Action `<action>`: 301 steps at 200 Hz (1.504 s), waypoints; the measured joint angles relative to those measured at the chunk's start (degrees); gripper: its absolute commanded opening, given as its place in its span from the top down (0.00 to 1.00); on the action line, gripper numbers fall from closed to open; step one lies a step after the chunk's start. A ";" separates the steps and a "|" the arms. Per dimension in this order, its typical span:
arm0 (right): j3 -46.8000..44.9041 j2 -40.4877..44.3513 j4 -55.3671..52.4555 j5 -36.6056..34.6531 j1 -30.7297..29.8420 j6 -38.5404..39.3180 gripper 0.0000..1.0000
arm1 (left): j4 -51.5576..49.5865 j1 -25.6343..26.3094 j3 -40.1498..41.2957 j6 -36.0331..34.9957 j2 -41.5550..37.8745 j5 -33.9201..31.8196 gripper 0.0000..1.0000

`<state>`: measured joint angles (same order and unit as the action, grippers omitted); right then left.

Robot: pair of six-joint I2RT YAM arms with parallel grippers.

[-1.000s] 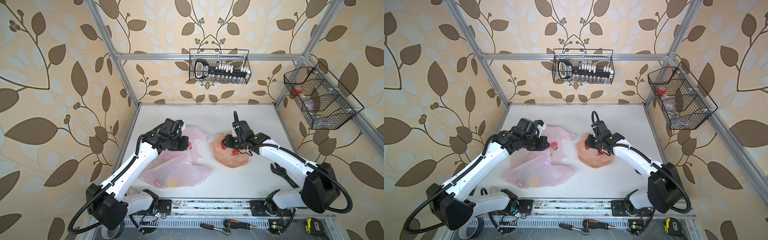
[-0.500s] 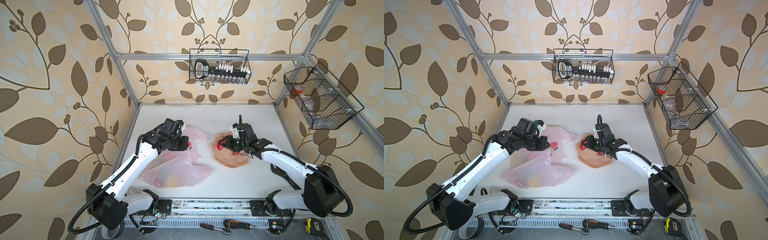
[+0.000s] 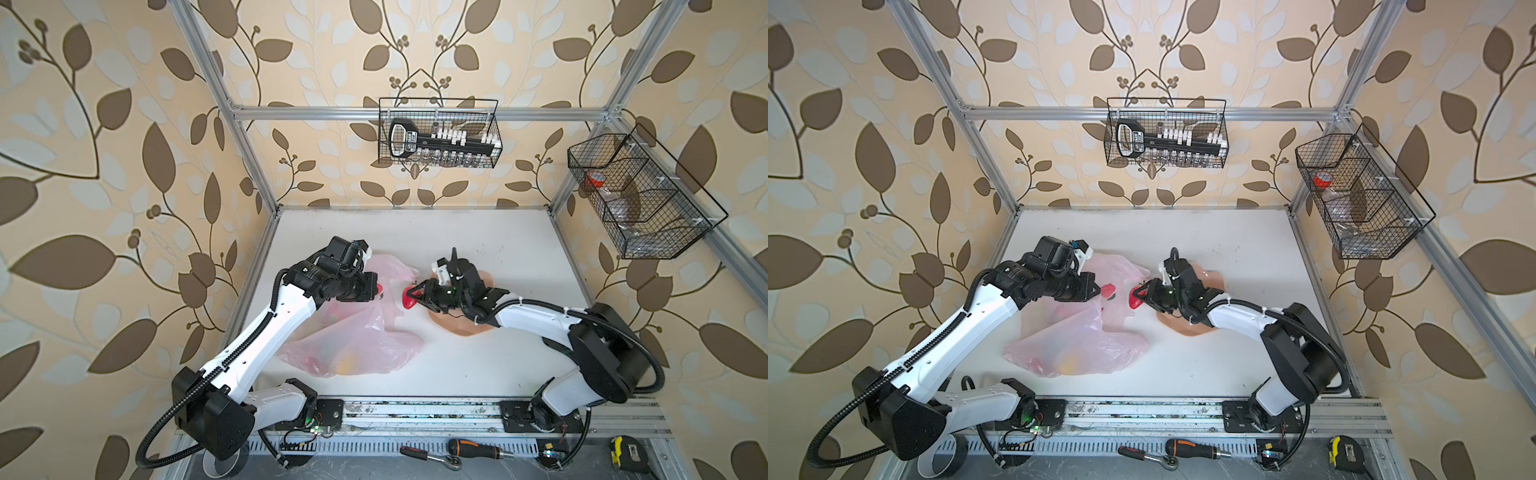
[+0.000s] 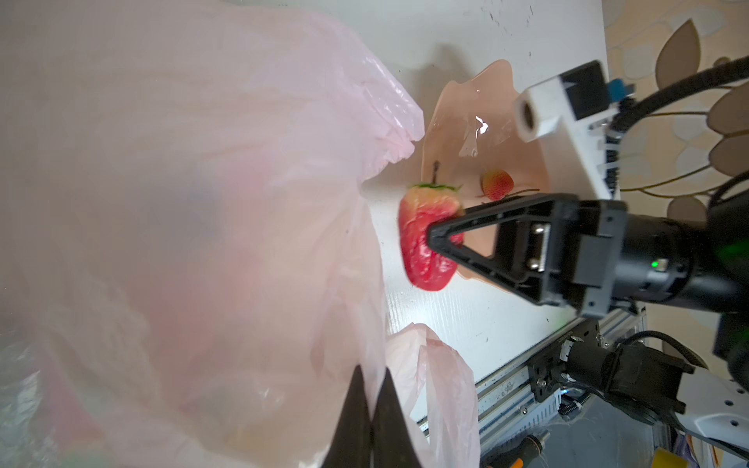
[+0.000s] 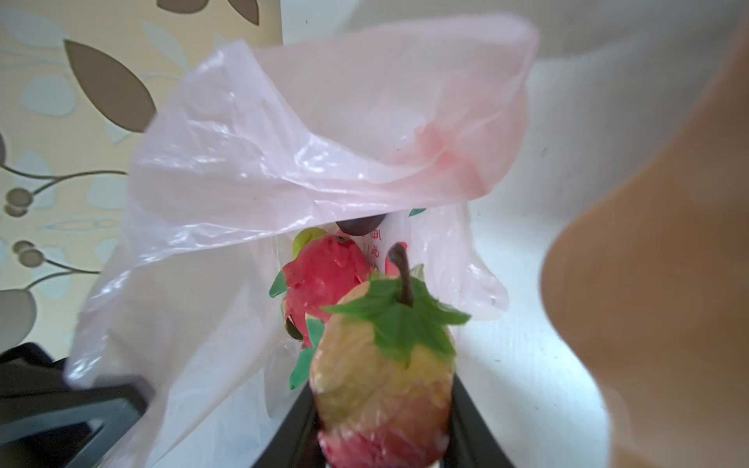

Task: Place the fruits into the plastic bag
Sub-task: Place the fruit in the plastic bag.

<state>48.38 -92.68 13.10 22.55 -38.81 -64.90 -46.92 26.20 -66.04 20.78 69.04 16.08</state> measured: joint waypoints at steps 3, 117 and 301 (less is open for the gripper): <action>0.48 -0.83 0.35 0.07 -0.57 -0.44 0.69 | 0.00 0.00 0.00 -0.02 0.00 -0.02 1.00; 13.40 -14.64 10.01 2.93 -13.62 -8.66 0.69 | -1.33 0.00 -1.70 -2.14 0.00 -1.75 1.00; 26.03 -22.05 -5.03 17.99 -20.59 -1.42 0.25 | -2.56 -0.04 -1.70 -2.58 0.02 -3.30 1.00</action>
<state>74.41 -114.74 8.08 40.53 -59.40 -66.32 -49.47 26.15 -67.75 18.20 69.06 12.78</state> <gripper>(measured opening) 0.702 0.046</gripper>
